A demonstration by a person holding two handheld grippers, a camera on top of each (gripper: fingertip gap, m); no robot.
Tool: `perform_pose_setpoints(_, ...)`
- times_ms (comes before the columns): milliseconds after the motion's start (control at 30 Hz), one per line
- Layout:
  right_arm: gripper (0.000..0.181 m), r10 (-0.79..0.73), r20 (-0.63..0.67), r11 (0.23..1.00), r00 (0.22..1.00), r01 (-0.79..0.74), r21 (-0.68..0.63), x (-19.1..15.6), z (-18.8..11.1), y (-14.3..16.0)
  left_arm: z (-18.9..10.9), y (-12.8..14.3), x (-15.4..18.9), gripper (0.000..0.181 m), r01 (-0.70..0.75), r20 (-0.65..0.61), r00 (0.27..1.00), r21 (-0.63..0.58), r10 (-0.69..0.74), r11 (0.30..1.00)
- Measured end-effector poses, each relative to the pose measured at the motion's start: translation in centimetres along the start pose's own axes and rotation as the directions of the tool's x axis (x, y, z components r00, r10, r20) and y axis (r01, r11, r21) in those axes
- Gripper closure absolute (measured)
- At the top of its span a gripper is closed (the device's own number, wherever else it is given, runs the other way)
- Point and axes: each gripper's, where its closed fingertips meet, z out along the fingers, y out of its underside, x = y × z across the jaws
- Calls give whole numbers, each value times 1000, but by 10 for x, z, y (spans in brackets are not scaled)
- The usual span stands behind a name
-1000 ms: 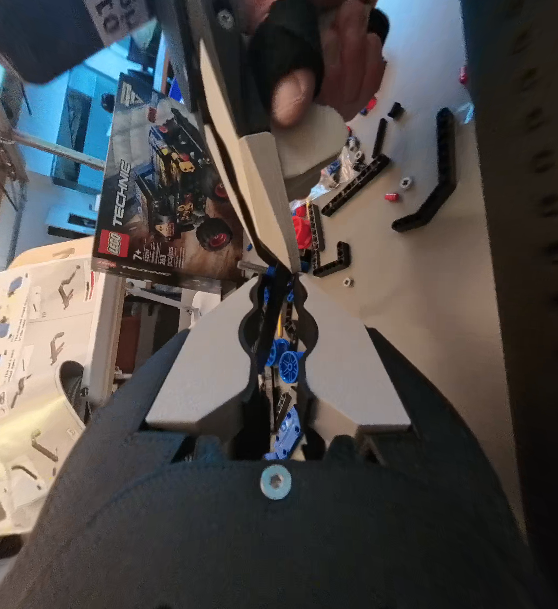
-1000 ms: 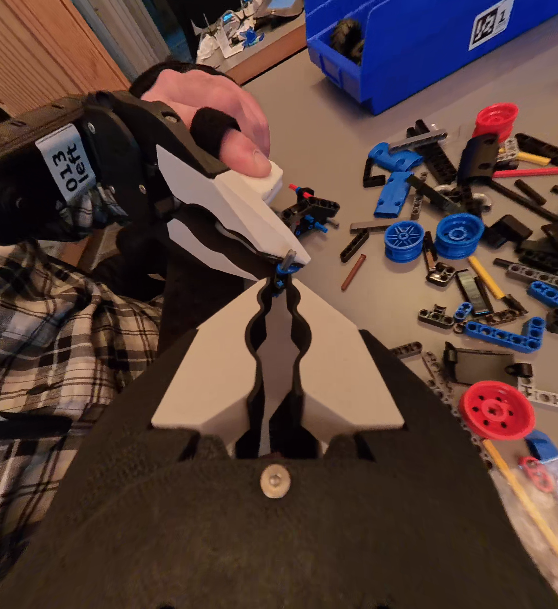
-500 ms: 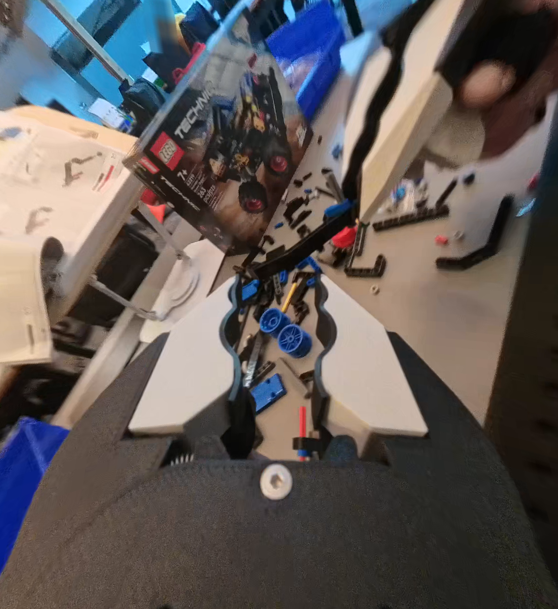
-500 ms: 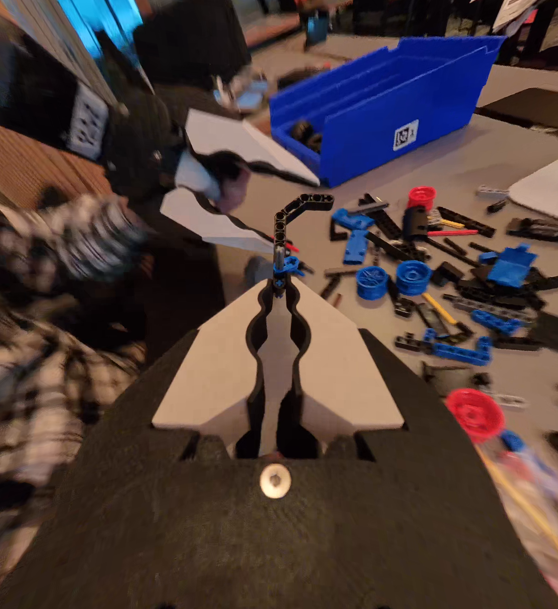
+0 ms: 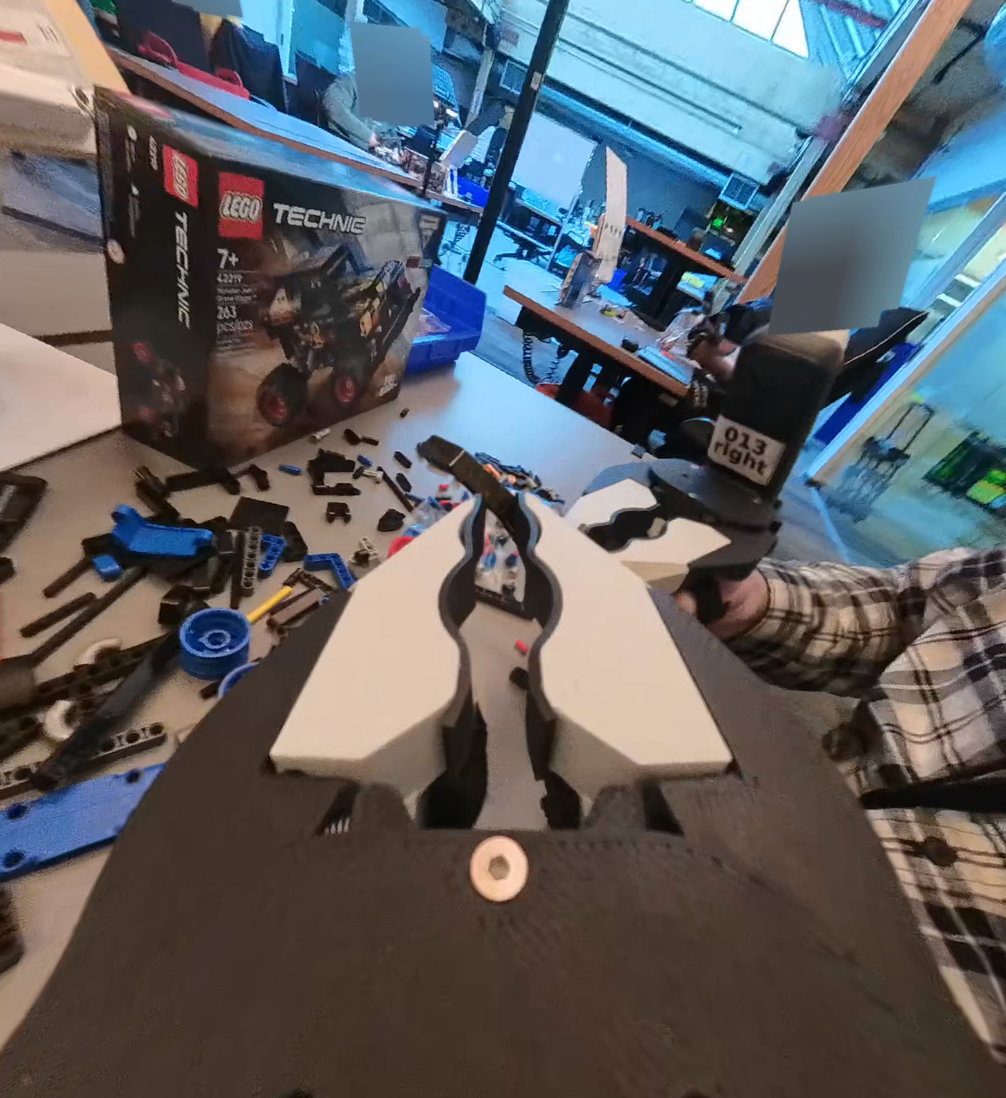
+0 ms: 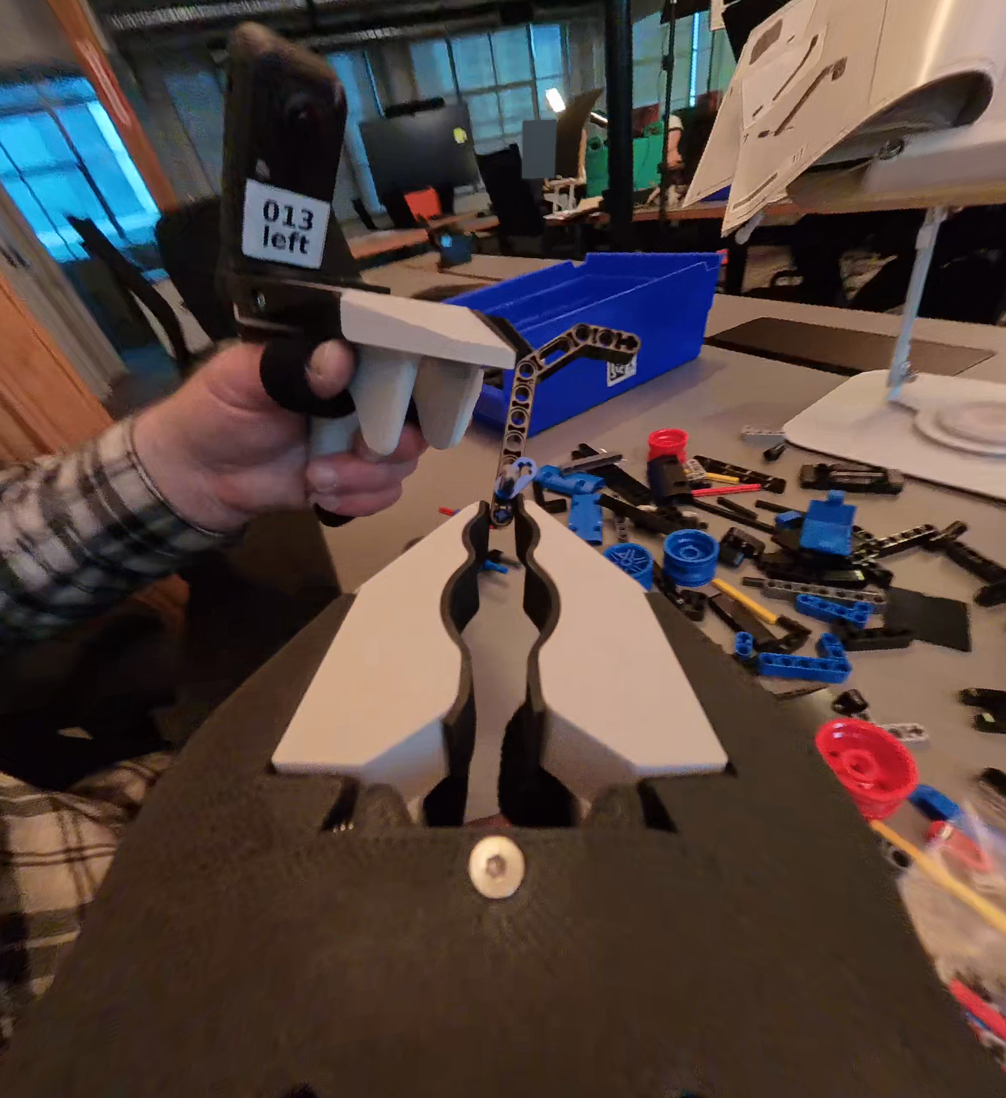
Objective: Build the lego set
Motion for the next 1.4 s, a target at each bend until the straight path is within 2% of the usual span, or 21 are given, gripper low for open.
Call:
perform_pose_setpoints(33, 175, -35, -26, 999, 999, 35, -3, 1, 0, 0, 1, 1, 0, 173, 14, -7, 1000, -5, -14, 1000)
perform_pose_setpoints(133, 175, -155, -107, 988, 982, 152, -30, 3, 1, 1, 7, 9, 5, 149, 14, -36, 999, -42, -15, 999)
perform_pose_setpoints(200, 176, -181, -133, 983, 974, 179, -30, 0, 3, -3, 11, 12, 6, 166, -1, -41, 999, -53, -2, 999)
perform_pose_setpoints(267, 176, -213, -165, 977, 963, 206, -54, 2, 6, 0, 12, 12, 7, 170, -7, -49, 999, -63, 4, 998)
perform_pose_setpoints(333, 175, -191, -125, 980, 974, 182, -78, -1, 9, 5, 13, 14, 9, 173, -22, -68, 998, -94, 15, 995)
perform_pose_setpoints(500, 154, -198, 8, 973, 980, 197, -123, -11, -6, 9, 13, 23, 4, 174, -61, -88, 995, -240, 40, 969)
perform_pose_setpoints(600, 157, -242, -62, 967, 968, 236, -98, 11, -27, -8, 15, 52, 3, 174, -155, -110, 987, -450, 118, 879)
perform_pose_setpoints(667, 156, -308, -67, 948, 949, 299, -109, 18, -35, -19, 14, 77, 8, 174, -242, -167, 970, -596, 177, 766)
perform_pose_setpoints(700, 156, -365, -49, 923, 930, 354, -152, 19, -35, -17, 15, 83, 8, 174, -275, -179, 961, -632, 209, 724)
perform_pose_setpoints(800, 154, -450, 102, 826, 887, 457, -331, 16, -28, 12, 15, 106, 11, 173, -363, -268, 931, -738, 246, 569)
perform_pose_setpoints(900, 167, -494, 233, 716, 838, 543, -439, 17, -23, 45, 16, 121, 8, 173, -409, -314, 909, -799, 275, 440)
perform_pose_setpoints(1000, 181, -428, 319, 711, 845, 533, -459, 10, -22, 61, 14, 135, 2, 173, -410, -339, 908, -837, 244, 362)
perform_pose_setpoints(1100, 181, -412, 297, 680, 862, 507, -529, 25, -19, 79, 11, 148, -10, 173, -400, -338, 909, -869, 243, 290)
perform_pose_setpoints(1233, 181, -318, 303, 697, 899, 438, -567, 28, -17, 96, 13, 154, -18, 159, -381, -317, 918, -873, 239, 305)
perform_pose_setpoints(1333, 181, -330, 292, 667, 898, 441, -601, 35, -17, 104, 13, 148, -27, 140, -371, -284, 919, -859, 275, 354)
perform_pose_setpoints(1400, 181, -347, 289, 659, 892, 451, -602, 37, -16, 103, 9, 130, -33, 136, -353, -229, 920, -836, 317, 419)
